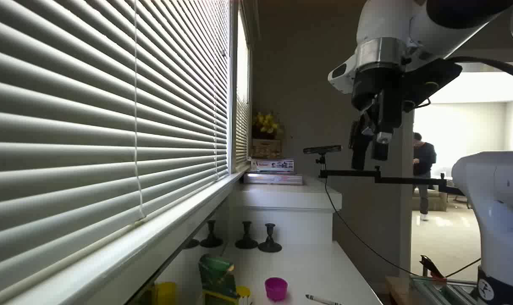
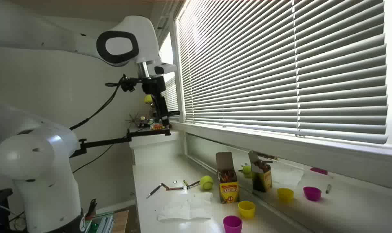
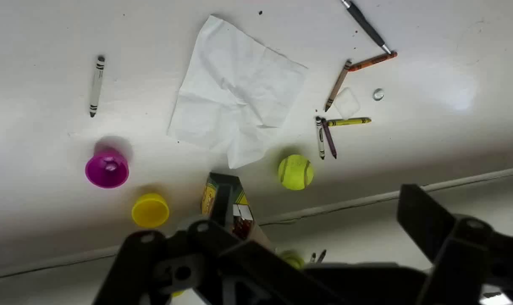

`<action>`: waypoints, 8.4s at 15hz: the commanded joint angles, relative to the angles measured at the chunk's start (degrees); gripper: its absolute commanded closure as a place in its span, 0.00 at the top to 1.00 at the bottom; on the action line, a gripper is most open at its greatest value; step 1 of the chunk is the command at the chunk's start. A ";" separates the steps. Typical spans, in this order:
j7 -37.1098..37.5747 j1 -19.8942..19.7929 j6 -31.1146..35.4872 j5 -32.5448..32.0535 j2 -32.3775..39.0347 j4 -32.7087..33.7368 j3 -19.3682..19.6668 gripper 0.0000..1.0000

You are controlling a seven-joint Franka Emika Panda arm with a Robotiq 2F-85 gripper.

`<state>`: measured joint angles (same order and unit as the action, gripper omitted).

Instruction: Pick up the yellow cup and put it inside the purple cup

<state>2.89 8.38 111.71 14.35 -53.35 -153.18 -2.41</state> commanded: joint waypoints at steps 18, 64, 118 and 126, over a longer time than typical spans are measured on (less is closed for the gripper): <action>-14.52 0.15 21.49 -1.76 15.33 -4.82 3.95 1.00; -82.75 13.24 53.94 31.76 70.57 16.67 18.91 0.84; -63.33 8.38 60.89 5.79 51.87 -4.22 20.85 0.02; -57.81 8.05 61.54 -0.46 52.32 -4.22 21.22 0.02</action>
<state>-58.51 17.32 173.45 18.19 -0.94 -157.40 18.76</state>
